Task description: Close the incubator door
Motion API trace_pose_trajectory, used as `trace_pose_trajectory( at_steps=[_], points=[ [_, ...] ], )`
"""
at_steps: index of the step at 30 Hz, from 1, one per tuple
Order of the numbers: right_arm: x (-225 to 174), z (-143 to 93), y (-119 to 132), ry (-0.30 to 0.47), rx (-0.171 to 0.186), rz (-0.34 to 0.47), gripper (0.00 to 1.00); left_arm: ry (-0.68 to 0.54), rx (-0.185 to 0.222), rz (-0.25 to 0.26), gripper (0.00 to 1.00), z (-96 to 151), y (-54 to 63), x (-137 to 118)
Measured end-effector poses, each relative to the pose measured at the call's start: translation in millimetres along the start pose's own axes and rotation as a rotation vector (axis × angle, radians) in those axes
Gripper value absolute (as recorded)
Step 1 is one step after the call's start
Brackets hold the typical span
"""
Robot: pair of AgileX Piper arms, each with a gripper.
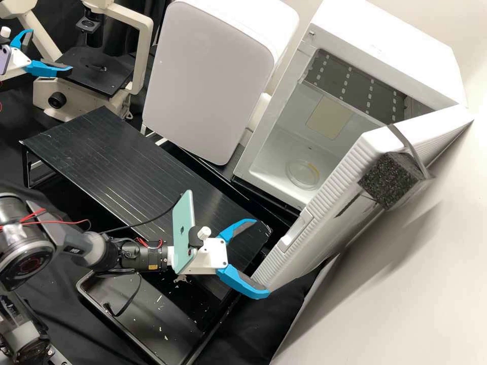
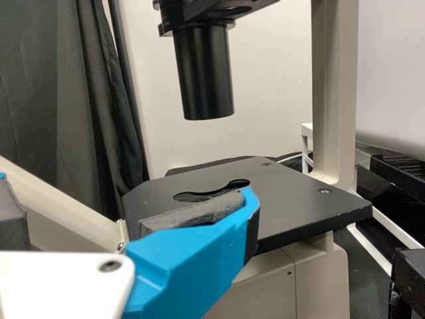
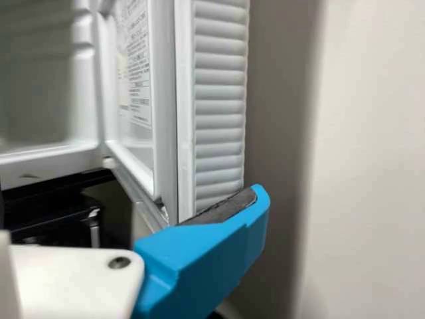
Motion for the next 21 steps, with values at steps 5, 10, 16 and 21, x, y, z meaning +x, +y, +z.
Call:
trace_pose_trajectory(
  at_steps=[5,10,16,21],
  points=[
    [-18,-11,3,0.073,0.034,-0.034,1.00,0.000,0.000,0.000,1.00,0,0.0,0],
    [-36,-23,5,0.168,0.089,-0.100,1.00,0.000,0.000,0.000,1.00,0,0.0,0],
    [-56,-40,8,0.340,0.107,-0.163,1.00,0.000,0.000,0.000,1.00,0,0.0,0],
    [-71,-52,7,0.478,0.102,-0.221,1.00,0.000,0.000,0.000,1.00,0,0.0,0]
  ],
)
